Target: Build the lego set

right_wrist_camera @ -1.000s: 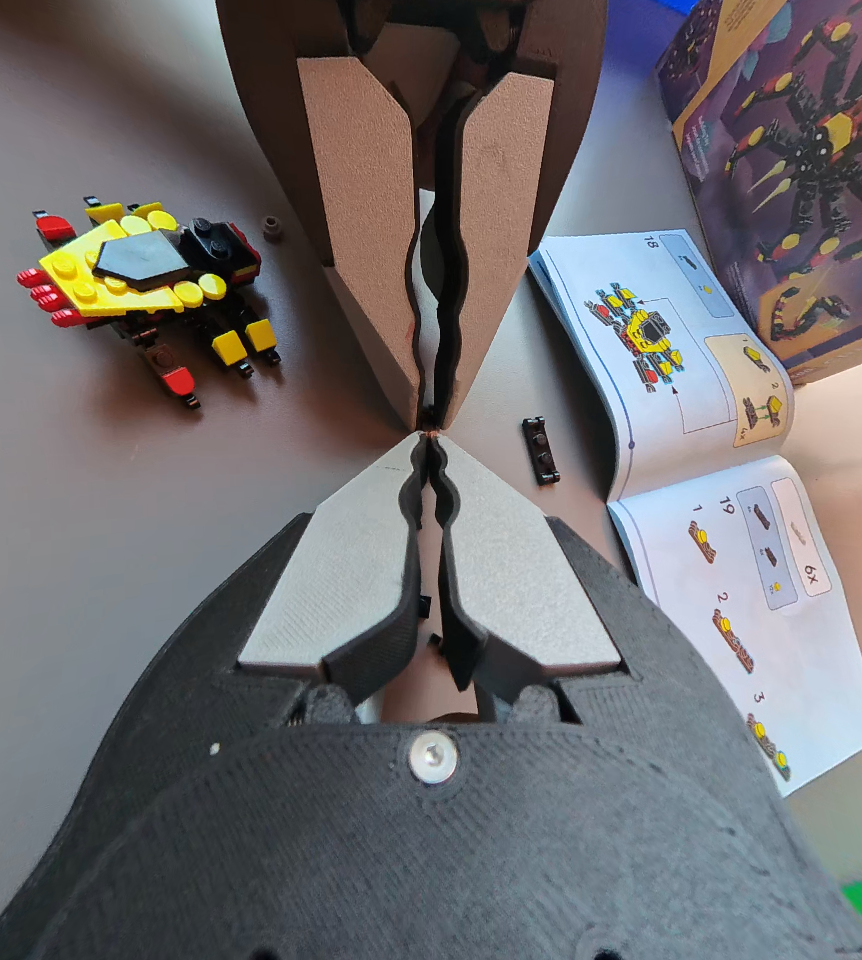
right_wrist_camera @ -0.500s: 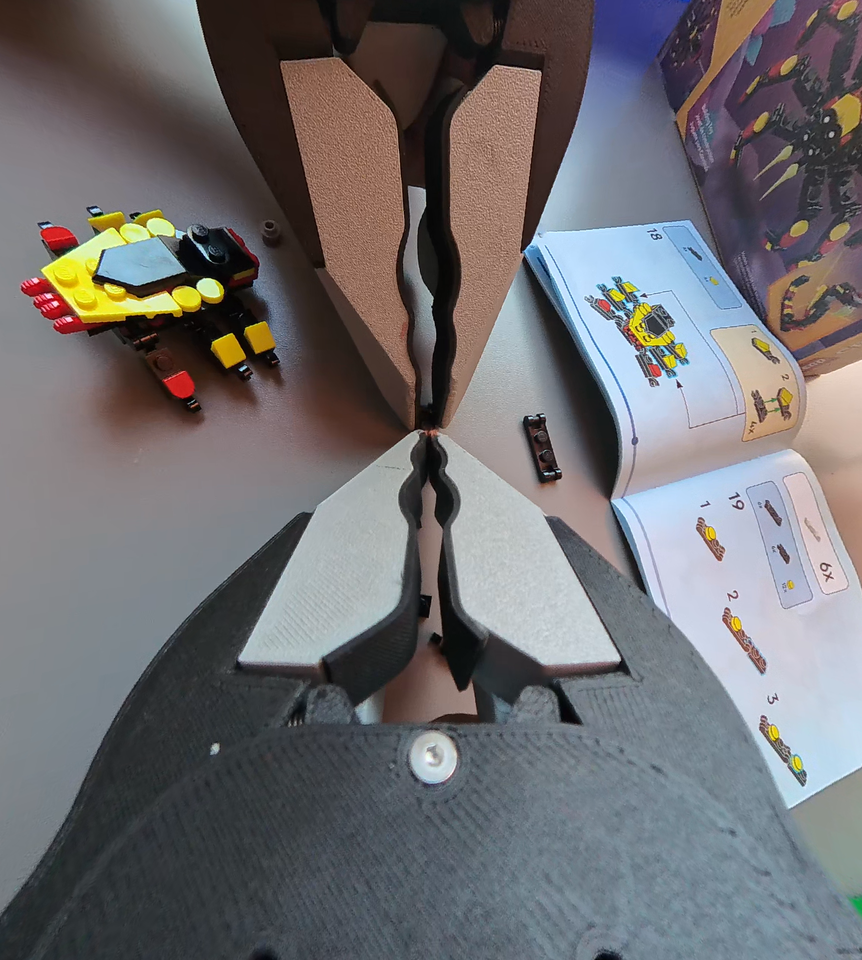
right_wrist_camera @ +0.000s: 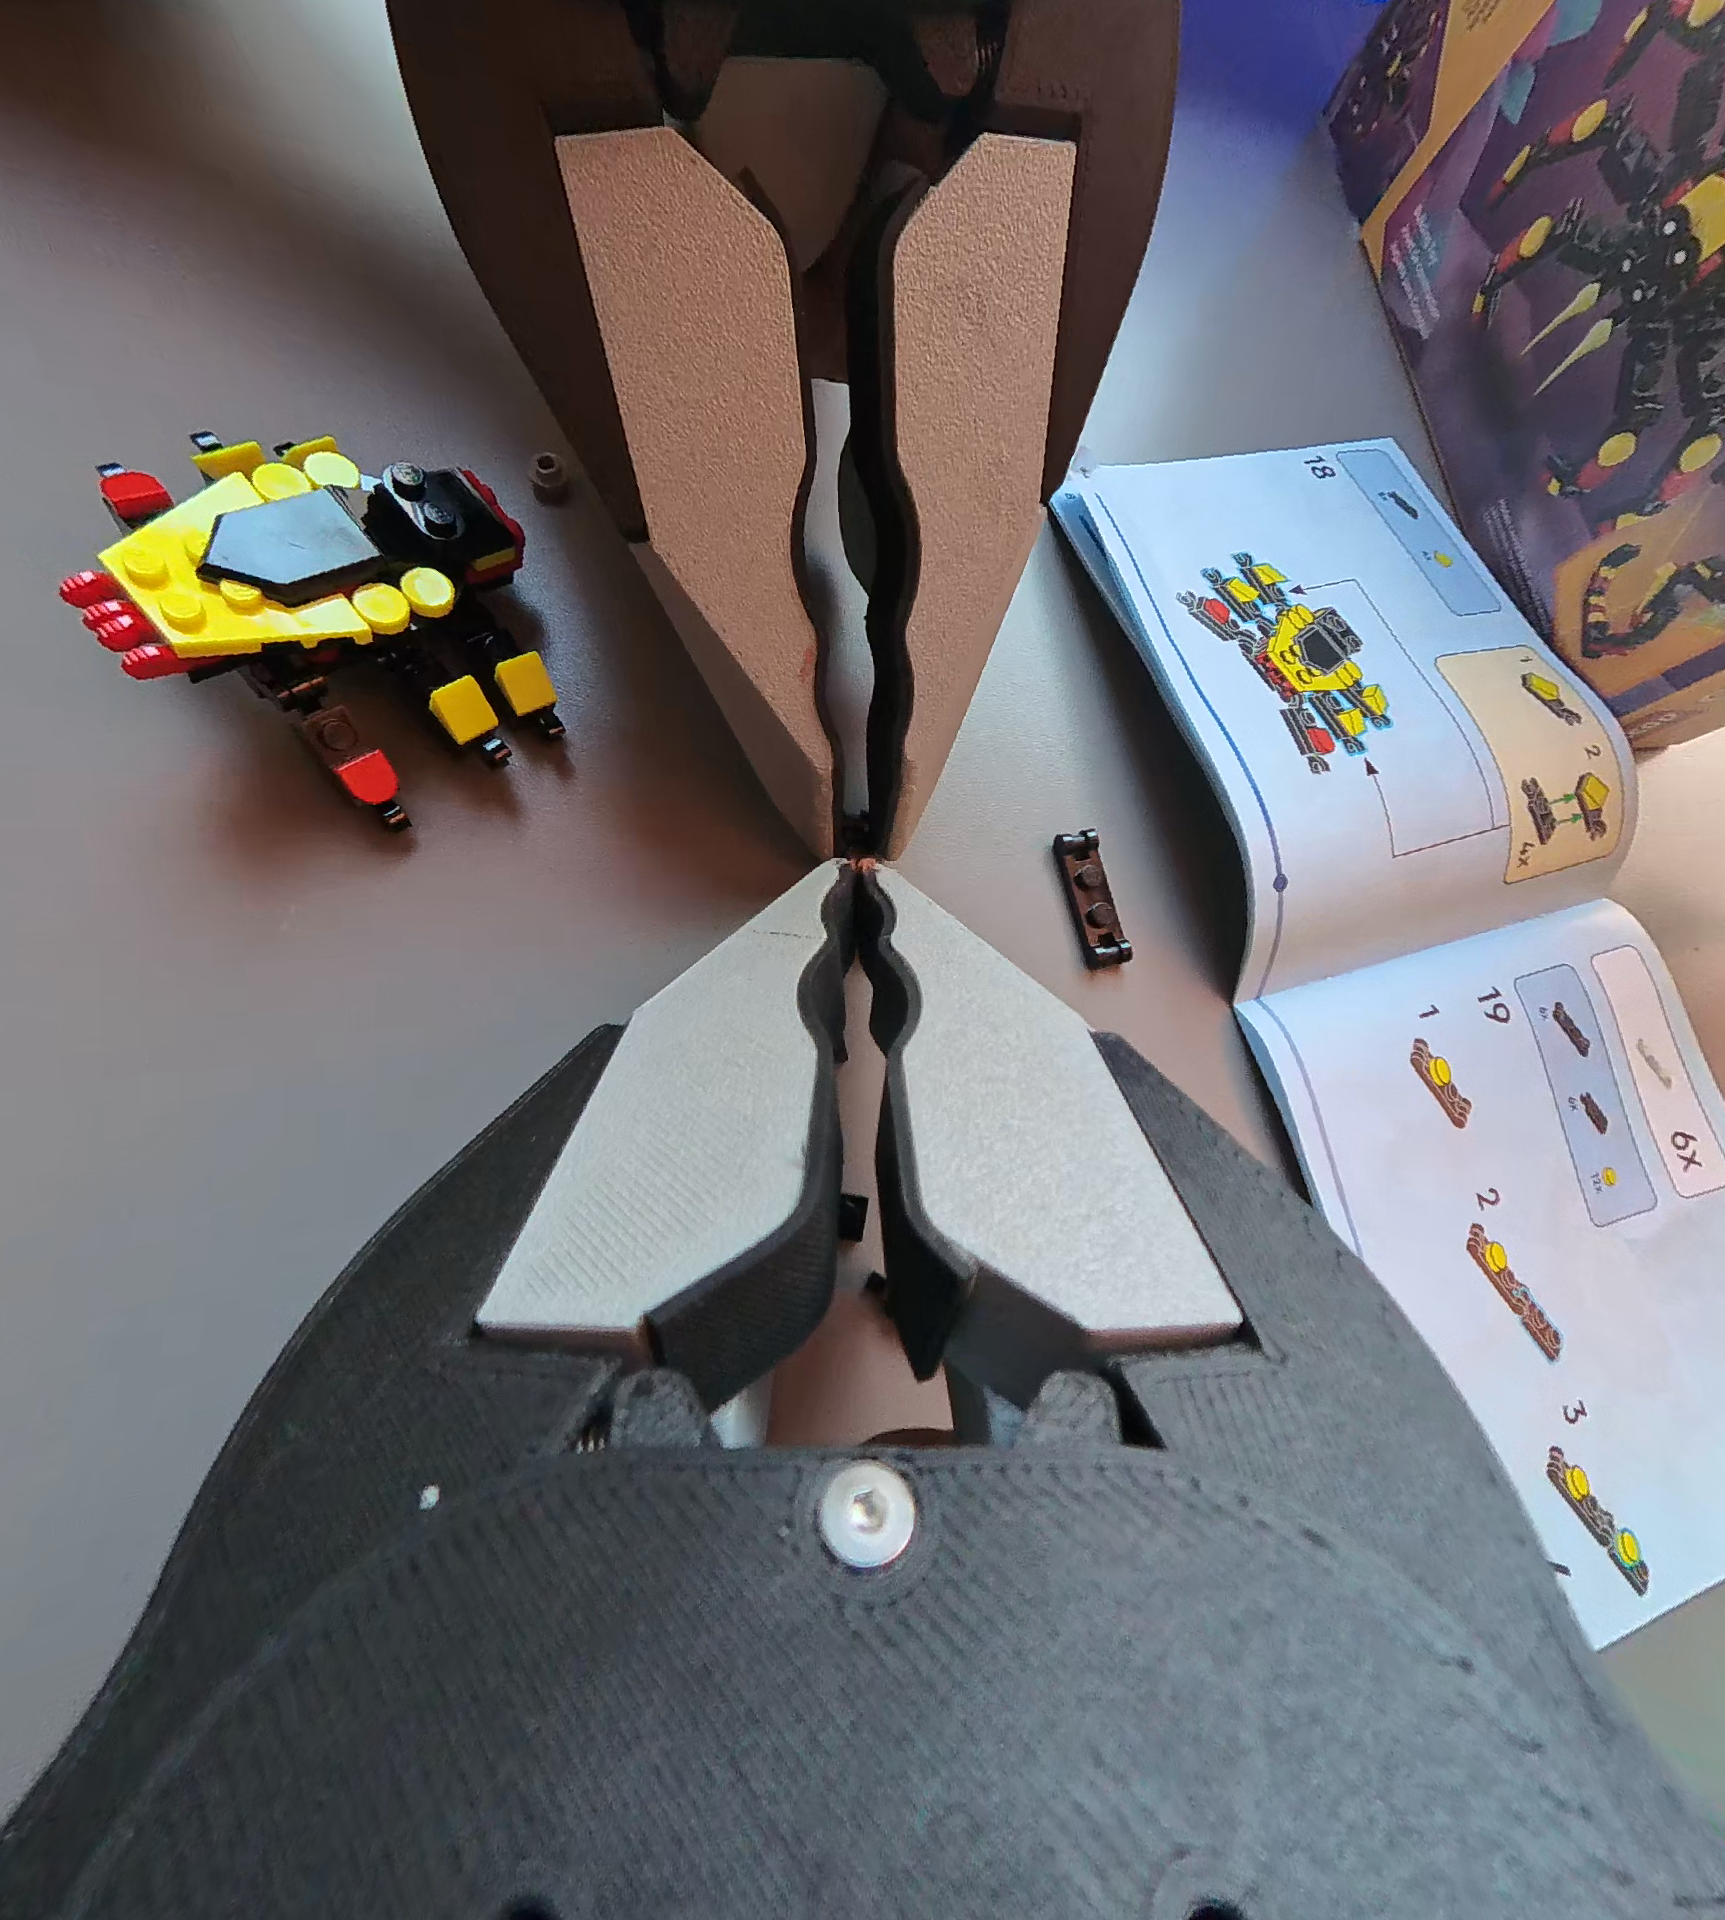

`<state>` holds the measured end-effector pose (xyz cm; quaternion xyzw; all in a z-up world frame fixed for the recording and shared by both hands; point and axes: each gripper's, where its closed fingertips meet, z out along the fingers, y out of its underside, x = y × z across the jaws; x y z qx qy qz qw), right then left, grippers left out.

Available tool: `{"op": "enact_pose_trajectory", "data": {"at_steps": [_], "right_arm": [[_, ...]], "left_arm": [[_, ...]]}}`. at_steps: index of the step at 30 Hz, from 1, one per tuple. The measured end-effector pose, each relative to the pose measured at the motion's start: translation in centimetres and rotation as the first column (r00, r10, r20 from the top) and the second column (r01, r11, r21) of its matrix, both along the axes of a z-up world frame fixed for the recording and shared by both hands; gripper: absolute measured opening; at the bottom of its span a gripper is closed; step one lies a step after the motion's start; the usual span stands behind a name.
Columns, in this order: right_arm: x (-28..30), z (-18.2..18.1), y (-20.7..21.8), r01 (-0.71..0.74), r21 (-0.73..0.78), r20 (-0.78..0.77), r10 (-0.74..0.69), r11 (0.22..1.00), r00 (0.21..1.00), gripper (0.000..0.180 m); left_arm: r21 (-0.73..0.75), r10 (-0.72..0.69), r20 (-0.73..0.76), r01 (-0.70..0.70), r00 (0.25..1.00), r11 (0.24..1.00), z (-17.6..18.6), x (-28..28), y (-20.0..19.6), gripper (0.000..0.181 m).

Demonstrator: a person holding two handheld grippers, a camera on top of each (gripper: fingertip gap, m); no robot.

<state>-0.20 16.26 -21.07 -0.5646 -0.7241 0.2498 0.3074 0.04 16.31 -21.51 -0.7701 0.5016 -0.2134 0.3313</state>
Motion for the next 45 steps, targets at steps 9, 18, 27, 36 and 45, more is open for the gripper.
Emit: {"op": "enact_pose_trajectory", "data": {"at_steps": [9,18,27,36,45], "right_arm": [[0.1,0.0,0.0,-0.002,-0.010,-0.001,0.002,1.000,1.000,0.000],[0.1,0.1,0.0,-0.002,-0.064,-0.022,0.001,0.998,1.000,0.000],[0.0,1.4,0.3,0.019,-0.191,-0.107,-0.040,0.982,0.993,0.000],[0.1,2.3,1.3,0.073,-0.286,-0.132,-0.115,0.955,0.985,0.000],[0.7,4.0,-0.9,-0.099,0.061,-0.195,0.109,0.993,0.975,0.019]], "left_arm": [[-0.001,0.000,0.001,0.000,1.000,1.000,0.0,0.0,0.0,0.004],[0.002,0.000,-0.001,0.000,1.000,1.000,0.0,0.0,0.0,0.004],[0.007,-0.001,-0.003,0.001,1.000,1.000,0.0,0.0,0.0,0.004],[-0.237,0.098,0.209,-0.046,0.973,0.970,1.6,-0.1,-0.2,0.004],[-0.458,0.155,0.428,0.066,0.890,0.887,3.9,-0.4,-1.2,0.004]]}}
